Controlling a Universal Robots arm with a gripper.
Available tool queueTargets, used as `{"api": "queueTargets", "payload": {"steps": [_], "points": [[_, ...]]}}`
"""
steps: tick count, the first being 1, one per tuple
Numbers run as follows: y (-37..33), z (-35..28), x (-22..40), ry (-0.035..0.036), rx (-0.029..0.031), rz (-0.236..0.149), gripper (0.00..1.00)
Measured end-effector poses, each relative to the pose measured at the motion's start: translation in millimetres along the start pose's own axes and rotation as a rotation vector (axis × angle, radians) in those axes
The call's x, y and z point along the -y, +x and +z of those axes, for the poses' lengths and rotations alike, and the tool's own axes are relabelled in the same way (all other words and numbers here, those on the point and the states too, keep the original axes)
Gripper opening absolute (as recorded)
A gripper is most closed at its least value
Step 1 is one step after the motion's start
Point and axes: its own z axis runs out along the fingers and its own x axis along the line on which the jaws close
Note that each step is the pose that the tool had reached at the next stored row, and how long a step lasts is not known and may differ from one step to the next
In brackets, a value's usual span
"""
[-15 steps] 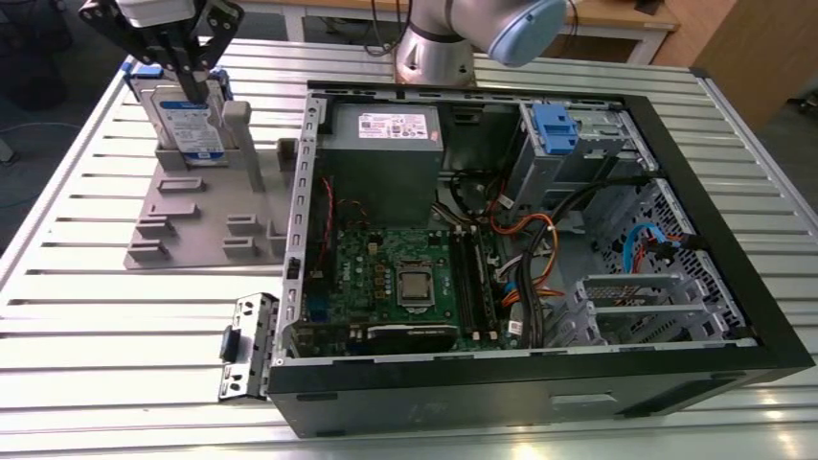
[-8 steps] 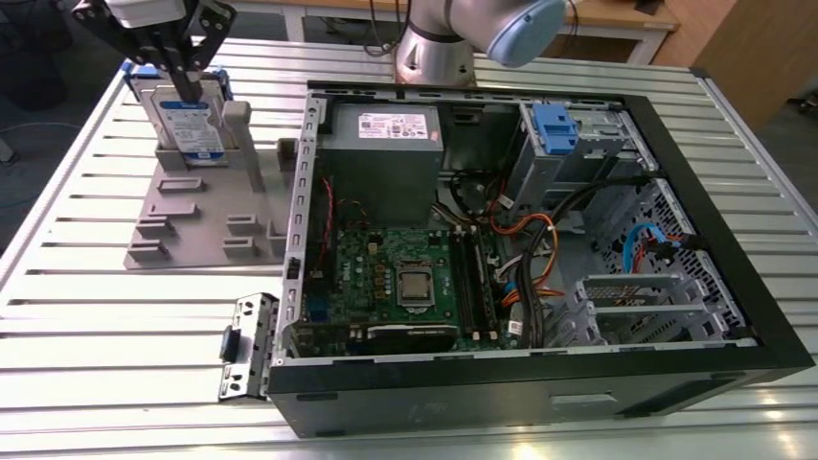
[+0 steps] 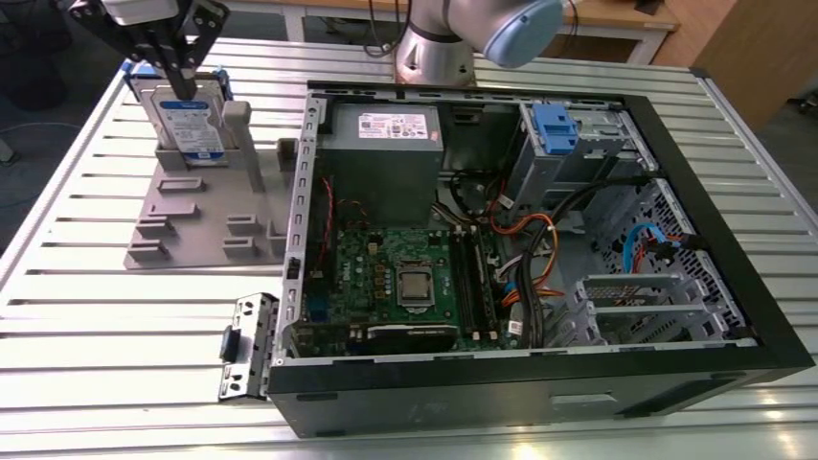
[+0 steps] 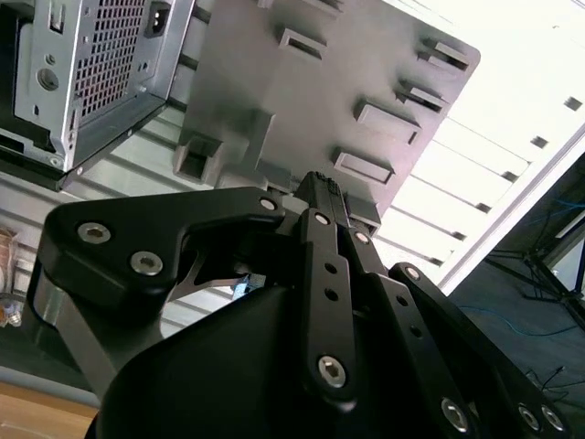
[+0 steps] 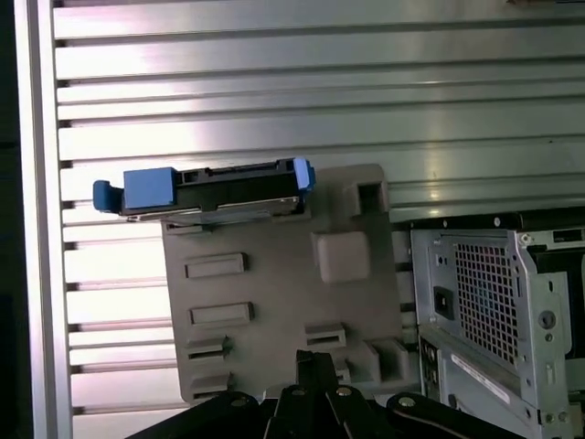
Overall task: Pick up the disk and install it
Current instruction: 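Reach for the disk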
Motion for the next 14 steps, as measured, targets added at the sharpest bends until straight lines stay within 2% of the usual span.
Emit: {"api": "queueTargets", "payload": {"steps": [4,9,14], "points": [[6.2,4.8,-7.3,0.0011,0.0004,0.000,0.10],[18.1,8.5,-16.7,0.0046,0.0002,0.000,0.10],[23.0,15.2,-25.5,0.0066,0.0006,0.000,0.10]]}}
